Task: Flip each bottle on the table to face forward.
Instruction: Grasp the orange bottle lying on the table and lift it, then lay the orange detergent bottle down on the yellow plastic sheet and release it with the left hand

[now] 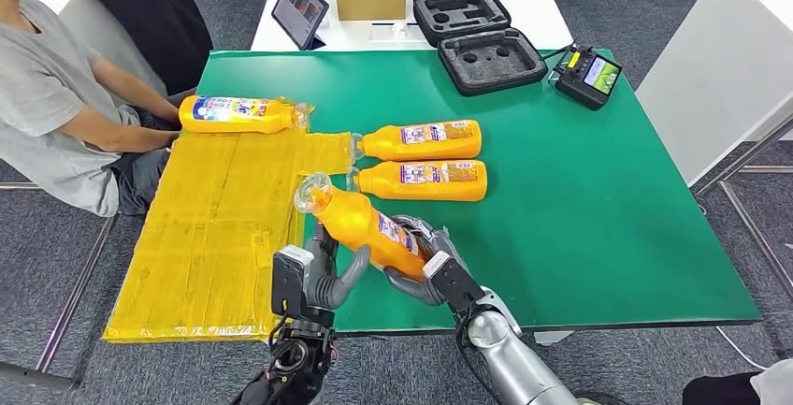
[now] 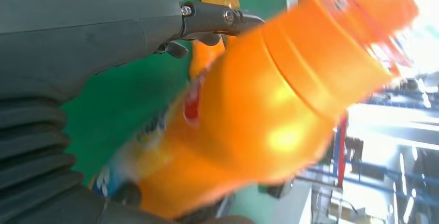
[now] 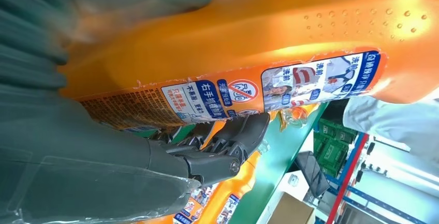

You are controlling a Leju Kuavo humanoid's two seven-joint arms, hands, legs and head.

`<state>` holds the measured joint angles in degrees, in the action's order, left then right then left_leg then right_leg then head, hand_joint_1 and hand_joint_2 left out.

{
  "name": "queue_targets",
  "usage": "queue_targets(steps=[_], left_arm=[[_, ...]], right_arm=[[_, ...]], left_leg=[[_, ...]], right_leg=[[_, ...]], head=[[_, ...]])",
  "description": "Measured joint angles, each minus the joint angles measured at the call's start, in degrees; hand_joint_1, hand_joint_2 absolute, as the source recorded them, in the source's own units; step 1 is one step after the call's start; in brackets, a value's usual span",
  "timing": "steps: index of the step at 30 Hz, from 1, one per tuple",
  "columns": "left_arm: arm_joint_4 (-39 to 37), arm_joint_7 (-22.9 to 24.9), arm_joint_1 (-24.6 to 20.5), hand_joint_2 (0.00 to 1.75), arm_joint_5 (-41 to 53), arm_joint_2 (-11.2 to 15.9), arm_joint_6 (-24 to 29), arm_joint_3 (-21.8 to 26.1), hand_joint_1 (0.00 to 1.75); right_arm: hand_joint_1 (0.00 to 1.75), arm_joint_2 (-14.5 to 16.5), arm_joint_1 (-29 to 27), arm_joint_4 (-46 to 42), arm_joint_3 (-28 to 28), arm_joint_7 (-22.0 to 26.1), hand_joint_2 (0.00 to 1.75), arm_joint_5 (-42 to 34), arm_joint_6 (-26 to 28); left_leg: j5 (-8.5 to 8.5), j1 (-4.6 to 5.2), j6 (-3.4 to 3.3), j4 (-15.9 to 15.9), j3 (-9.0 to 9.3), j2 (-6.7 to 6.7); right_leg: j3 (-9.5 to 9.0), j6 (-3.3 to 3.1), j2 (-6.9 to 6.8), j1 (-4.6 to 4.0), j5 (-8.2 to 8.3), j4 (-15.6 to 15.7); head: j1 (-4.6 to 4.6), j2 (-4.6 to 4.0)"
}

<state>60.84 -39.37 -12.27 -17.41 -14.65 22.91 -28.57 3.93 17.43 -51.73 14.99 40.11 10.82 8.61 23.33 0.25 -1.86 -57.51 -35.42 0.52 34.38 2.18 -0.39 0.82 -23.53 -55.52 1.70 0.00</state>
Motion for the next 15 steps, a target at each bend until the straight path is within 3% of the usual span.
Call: queue_targets(steps=[5,9,15], left_arm=[[0.6,0.57,0.01,0.0,0.46,0.37,-0.9,-1.3,0.0],[0.6,0.79,-0.13,1.75,1.37,0.65,-1.01,-2.23,0.0],[0.04,1.26,-1.03,1.75,2.31,0.79,-0.74,-3.11,0.0]], right_arm=[[1.75,0.03,0.0,0.52,0.19,0.0,1.75,-0.1,-0.21],[1.75,0.15,0.04,1.05,0.57,0.0,1.75,0.25,-0.69],[1.75,0.62,0.42,1.97,1.6,0.0,1.75,0.6,-1.01]], left_leg=[[0.0,0.0,0.0,0.0,0.0,-0.01],[0.0,0.0,0.0,0.0,-0.01,-0.01],[0.0,0.0,0.0,0.0,-0.01,-0.01]], right_leg=[[0.0,0.0,0.0,0.0,0.0,0.0],[0.0,0.0,0.0,0.0,0.0,0.0],[0.0,0.0,-0.01,0.0,0.0,0.0]], head=[[0.0,0.0],[0.0,0.0],[-0.01,0.0]])
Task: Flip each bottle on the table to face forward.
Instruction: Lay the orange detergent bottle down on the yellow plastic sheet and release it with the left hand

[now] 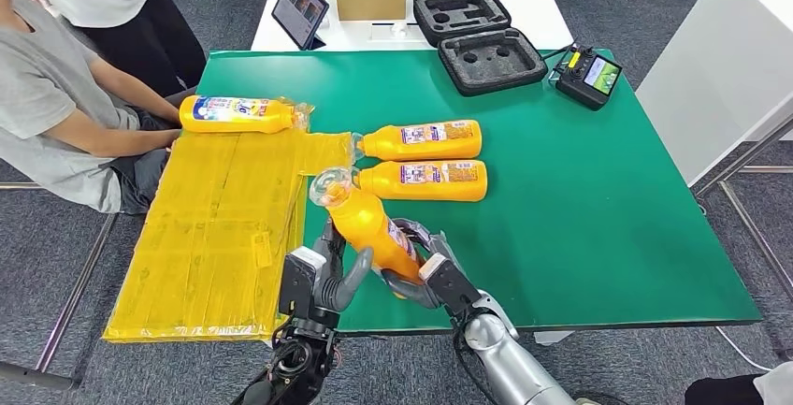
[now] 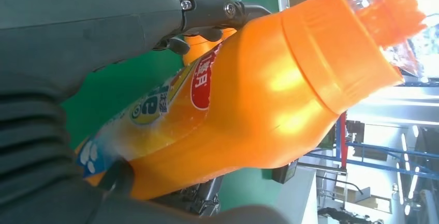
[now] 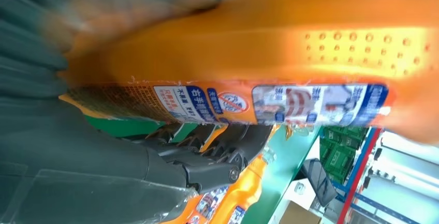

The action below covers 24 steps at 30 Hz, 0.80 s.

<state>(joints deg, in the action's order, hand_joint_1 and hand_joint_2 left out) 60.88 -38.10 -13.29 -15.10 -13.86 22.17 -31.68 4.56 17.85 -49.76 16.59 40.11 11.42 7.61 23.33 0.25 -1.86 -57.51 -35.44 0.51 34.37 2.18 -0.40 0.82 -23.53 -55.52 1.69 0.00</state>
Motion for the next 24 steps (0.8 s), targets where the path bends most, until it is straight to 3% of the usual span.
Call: queue_targets(steps=[24], left_arm=[[-10.21,-0.75,-4.36,1.75,1.29,-0.7,3.19,-0.68,0.0]], right_arm=[[1.75,1.3,1.87,1.19,3.79,-0.08,1.75,1.57,-0.79]], left_leg=[[-0.01,0.0,0.0,0.0,-0.01,0.0]], right_leg=[[0.02,0.0,-0.01,0.0,0.0,0.0]], head=[[0.01,0.0]])
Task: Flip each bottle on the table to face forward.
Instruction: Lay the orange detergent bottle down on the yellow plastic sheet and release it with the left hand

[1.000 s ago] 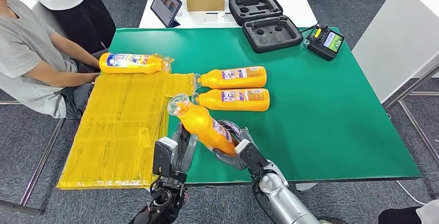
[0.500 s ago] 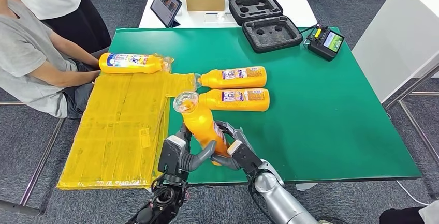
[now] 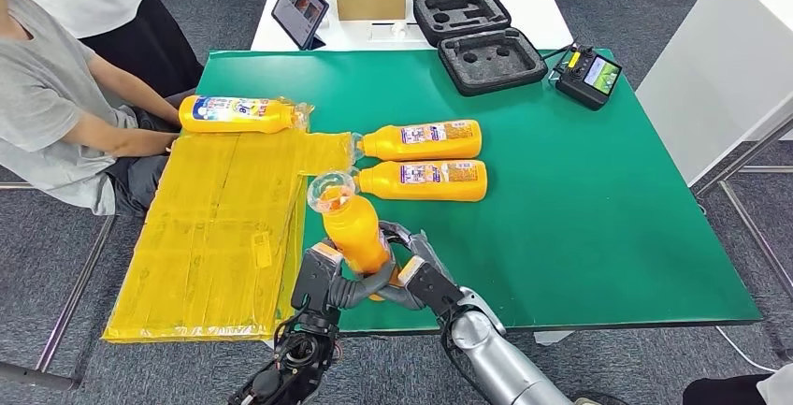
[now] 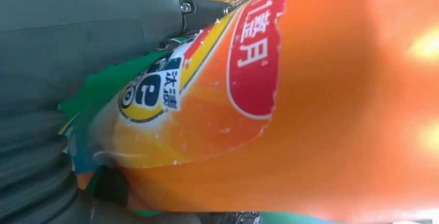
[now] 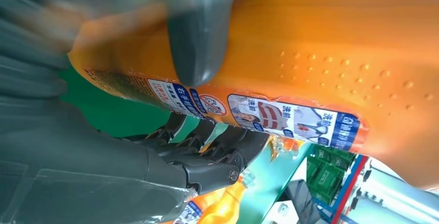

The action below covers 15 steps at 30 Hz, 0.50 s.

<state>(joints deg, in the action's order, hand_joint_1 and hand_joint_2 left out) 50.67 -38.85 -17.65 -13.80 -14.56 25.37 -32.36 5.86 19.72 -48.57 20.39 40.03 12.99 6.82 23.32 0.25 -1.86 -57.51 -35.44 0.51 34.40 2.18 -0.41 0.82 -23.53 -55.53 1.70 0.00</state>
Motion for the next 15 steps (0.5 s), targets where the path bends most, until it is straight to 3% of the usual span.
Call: queue_targets(steps=[7,8,11,12,13,15], left_arm=[[-0.82,-1.21,-0.74,1.75,-1.56,0.0,0.28,1.66,0.02],[-0.72,-1.31,-0.7,1.75,-1.57,0.0,0.45,1.98,0.26],[0.29,-1.41,-0.33,1.75,-1.05,0.02,0.84,2.87,1.45],[0.85,-1.41,-0.11,1.75,-0.78,0.02,0.85,3.15,1.64],[1.48,-1.4,0.16,1.75,-0.43,0.03,0.85,3.48,1.71],[2.71,-1.38,0.72,1.75,0.32,0.05,0.88,4.09,1.73]], right_arm=[[1.75,0.13,0.93,0.09,1.64,-0.09,1.75,0.05,0.1],[1.75,0.14,1.04,0.18,1.82,-0.1,1.75,-0.02,0.14],[1.56,0.27,1.41,0.59,2.22,-0.1,1.75,-0.45,0.47],[1.47,0.36,1.56,0.75,2.38,-0.08,1.75,-0.61,0.68],[1.4,0.45,1.72,0.92,2.55,-0.06,1.75,-0.75,0.9],[1.39,0.61,2.01,1.28,2.93,0.01,1.75,-0.98,1.22]], left_leg=[[-0.01,-0.01,0.01,0.0,0.0,0.0],[-0.01,-0.01,0.01,0.0,0.0,0.0],[-0.01,0.0,0.0,0.0,0.0,0.0],[-0.01,0.0,0.0,0.0,-0.01,0.0],[-0.01,0.0,0.0,0.0,0.0,0.0],[-0.01,0.0,0.0,0.0,-0.01,0.01]], right_leg=[[0.0,0.0,0.0,0.0,0.0,-0.01],[0.0,0.0,0.0,0.0,0.0,-0.01],[0.01,0.0,0.0,0.0,0.0,-0.01],[0.01,0.0,0.0,0.0,0.0,-0.01],[0.02,0.0,0.0,0.0,0.0,-0.01],[0.03,0.0,0.0,0.0,0.0,-0.01]], head=[[-0.01,0.0],[-0.01,0.0],[-0.01,0.0],[0.0,0.0],[0.0,0.0],[0.01,0.0]])
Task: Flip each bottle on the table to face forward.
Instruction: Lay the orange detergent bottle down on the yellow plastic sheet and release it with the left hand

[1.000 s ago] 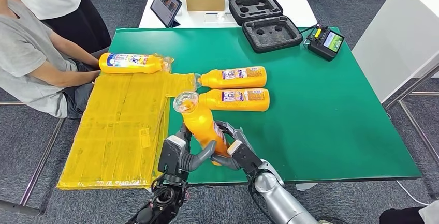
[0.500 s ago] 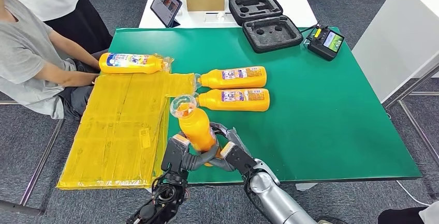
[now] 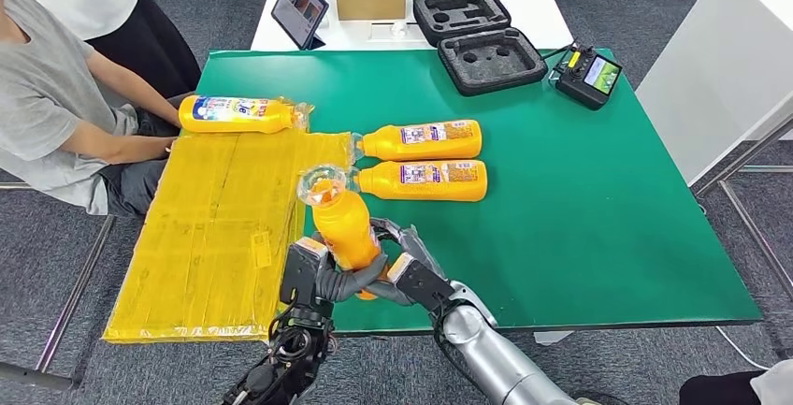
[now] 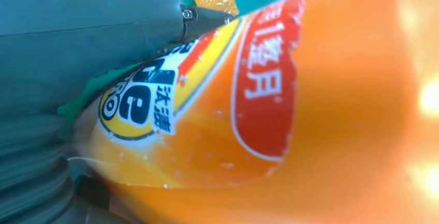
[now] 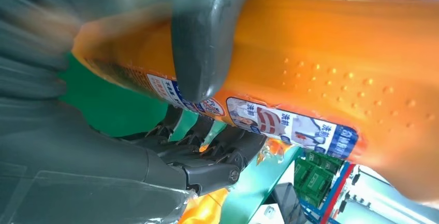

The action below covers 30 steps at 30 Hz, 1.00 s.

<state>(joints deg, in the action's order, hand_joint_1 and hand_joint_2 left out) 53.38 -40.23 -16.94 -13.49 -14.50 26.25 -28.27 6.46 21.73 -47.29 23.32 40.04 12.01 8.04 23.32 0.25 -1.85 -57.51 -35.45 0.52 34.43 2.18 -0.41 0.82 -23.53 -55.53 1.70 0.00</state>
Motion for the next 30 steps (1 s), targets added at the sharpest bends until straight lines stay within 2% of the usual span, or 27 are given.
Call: queue_targets(steps=[6,9,11,15,17,30], left_arm=[[1.39,0.08,0.72,1.75,0.48,0.11,-1.25,0.99,1.75],[1.43,0.11,0.78,1.75,0.55,0.14,-1.52,1.24,1.75],[1.44,0.12,0.86,1.75,0.56,0.14,-1.7,1.33,1.75],[1.83,0.13,1.15,1.75,0.63,0.16,-2.36,1.5,1.75],[2.12,0.13,1.29,1.75,0.78,0.16,-2.56,1.58,1.75],[5.39,0.09,1.6,1.75,6.25,0.93,-0.61,2.56,1.75]], right_arm=[[1.4,0.39,0.32,0.98,0.57,0.07,1.75,-0.71,0.28],[1.33,0.55,0.35,1.52,0.66,0.1,1.75,-0.77,0.37],[1.11,0.66,0.36,1.73,0.68,0.11,1.75,-0.78,0.44],[0.24,0.69,0.37,2.17,0.68,0.13,1.75,-0.89,0.6],[0.02,0.71,0.34,2.47,0.68,0.14,1.75,-0.93,0.76],[0.0,0.86,-0.68,5.41,0.6,-0.02,1.75,-2.91,1.68]], left_leg=[[0.0,0.0,0.0,0.0,0.0,0.0],[0.0,0.0,0.0,0.0,0.0,0.0],[0.0,0.0,0.0,0.0,0.0,0.0],[0.0,0.0,0.0,0.0,0.0,0.0],[0.0,0.0,0.0,0.0,0.0,0.0],[0.0,0.0,0.0,0.0,-0.02,-0.01]], right_leg=[[0.01,0.0,0.0,0.0,0.0,0.0],[0.01,0.0,0.0,0.0,0.0,0.0],[0.01,0.0,0.0,0.0,0.0,0.0],[0.01,0.0,0.0,0.0,0.0,0.0],[0.02,0.0,0.0,0.0,0.0,0.0],[0.02,0.0,0.0,0.0,0.0,0.0]], head=[[0.0,0.0],[-0.01,0.0],[-0.01,0.0],[-0.01,0.0],[-0.01,0.0],[-0.01,0.0]])
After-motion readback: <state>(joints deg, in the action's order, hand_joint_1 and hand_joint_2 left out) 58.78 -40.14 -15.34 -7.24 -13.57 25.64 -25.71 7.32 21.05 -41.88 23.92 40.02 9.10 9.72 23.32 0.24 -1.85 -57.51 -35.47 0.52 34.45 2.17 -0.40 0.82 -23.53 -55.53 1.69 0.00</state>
